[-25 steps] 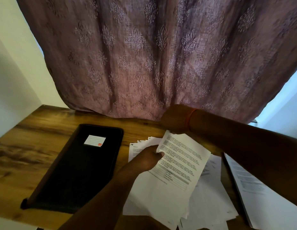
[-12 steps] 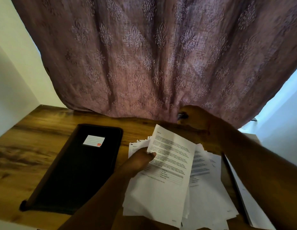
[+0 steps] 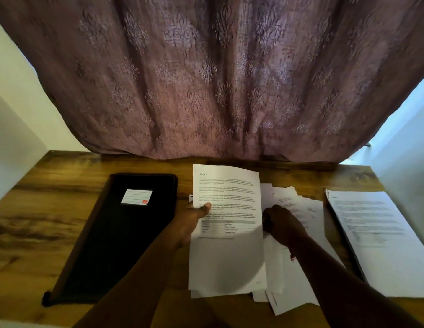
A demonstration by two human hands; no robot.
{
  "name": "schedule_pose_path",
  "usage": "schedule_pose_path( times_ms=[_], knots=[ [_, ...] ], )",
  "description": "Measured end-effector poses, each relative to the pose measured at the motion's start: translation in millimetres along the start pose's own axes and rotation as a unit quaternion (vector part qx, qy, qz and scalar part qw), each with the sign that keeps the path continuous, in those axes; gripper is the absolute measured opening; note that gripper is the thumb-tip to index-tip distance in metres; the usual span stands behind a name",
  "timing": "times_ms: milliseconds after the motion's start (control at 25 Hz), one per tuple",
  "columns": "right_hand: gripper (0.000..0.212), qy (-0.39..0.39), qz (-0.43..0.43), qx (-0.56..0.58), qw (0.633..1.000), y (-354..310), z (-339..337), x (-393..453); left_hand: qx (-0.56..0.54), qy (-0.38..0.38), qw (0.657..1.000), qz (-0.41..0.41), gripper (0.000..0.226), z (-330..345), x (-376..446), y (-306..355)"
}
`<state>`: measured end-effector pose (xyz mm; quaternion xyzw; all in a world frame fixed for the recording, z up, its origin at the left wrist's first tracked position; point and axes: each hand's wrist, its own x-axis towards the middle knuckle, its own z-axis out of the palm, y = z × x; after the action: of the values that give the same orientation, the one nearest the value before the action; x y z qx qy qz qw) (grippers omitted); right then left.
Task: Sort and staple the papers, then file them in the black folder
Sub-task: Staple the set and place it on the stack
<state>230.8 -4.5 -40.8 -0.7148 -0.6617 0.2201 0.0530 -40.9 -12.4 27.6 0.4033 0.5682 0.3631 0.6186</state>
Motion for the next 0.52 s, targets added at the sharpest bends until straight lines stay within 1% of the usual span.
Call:
schedule_pose_path(
  times_ms=[40, 80, 120, 160, 200, 240, 280, 320, 360, 400, 440, 480, 520],
  knots=[
    [0.023, 0.012, -0.013, -0.050, 0.999, 3.3, 5.7, -2.3, -0.002, -0.002, 1.000, 0.001, 0.022, 0.5, 1.0, 0.4],
    [0.031, 0.031, -0.028, -0.079, 0.996, 5.6, 7.8, -4.9, -0.003, -0.002, 1.000, 0.005, 0.027, 0.9, 3.2, 0.0],
    [0.038, 0.051, -0.035, -0.075, 0.995, 9.5, 9.2, -6.5, 0.000, -0.006, 1.000, 0.009, 0.033, 2.3, 5.4, 0.3],
    [0.043, 0.077, -0.026, -0.011, 0.997, 10.5, 5.5, -11.4, 0.000, -0.011, 1.000, 0.012, 0.034, 5.7, 6.1, 2.2],
    [0.043, 0.089, 0.010, 0.131, 0.987, 11.0, -2.4, -18.4, -0.002, -0.022, 1.000, 0.014, 0.028, 10.7, 8.9, 3.3],
    [0.041, 0.075, 0.055, 0.316, 0.944, 11.0, -14.0, -28.4, -0.004, -0.038, 0.999, 0.016, 0.019, 19.5, 10.5, 6.1],
    [0.044, 0.035, 0.079, 0.479, 0.874, 13.0, -25.6, -39.0, -0.002, -0.059, 0.998, 0.016, 0.016, 30.5, 11.6, 8.9],
    [0.049, -0.013, 0.077, 0.596, 0.799, 17.1, -36.9, -51.3, 0.005, -0.077, 0.997, 0.019, 0.018, 43.2, 11.8, 11.7],
    [0.051, -0.043, 0.057, 0.659, 0.749, 21.3, -49.3, -64.6, 0.015, -0.095, 0.995, 0.025, 0.023, 57.0, 13.5, 12.9],
    [0.047, -0.048, 0.031, 0.691, 0.720, 29.2, -59.8, -75.1, 0.022, -0.112, 0.993, 0.030, 0.029, 73.7, 14.6, 14.2],
    [0.041, -0.032, 0.007, 0.704, 0.709, 39.0, -70.1, -83.9, 0.028, -0.128, 0.991, 0.034, 0.034, 91.5, 15.9, 14.0],
    [0.036, -0.009, -0.007, 0.699, 0.715, 49.6, -80.0, -89.2, 0.031, -0.135, 0.990, 0.033, 0.036, 108.3, 15.8, 14.4],
    [0.035, 0.018, -0.009, 0.680, 0.733, 65.8, -86.3, -90.9, 0.027, -0.143, 0.989, 0.032, 0.033, 125.7, 16.3, 14.8]
  ],
)
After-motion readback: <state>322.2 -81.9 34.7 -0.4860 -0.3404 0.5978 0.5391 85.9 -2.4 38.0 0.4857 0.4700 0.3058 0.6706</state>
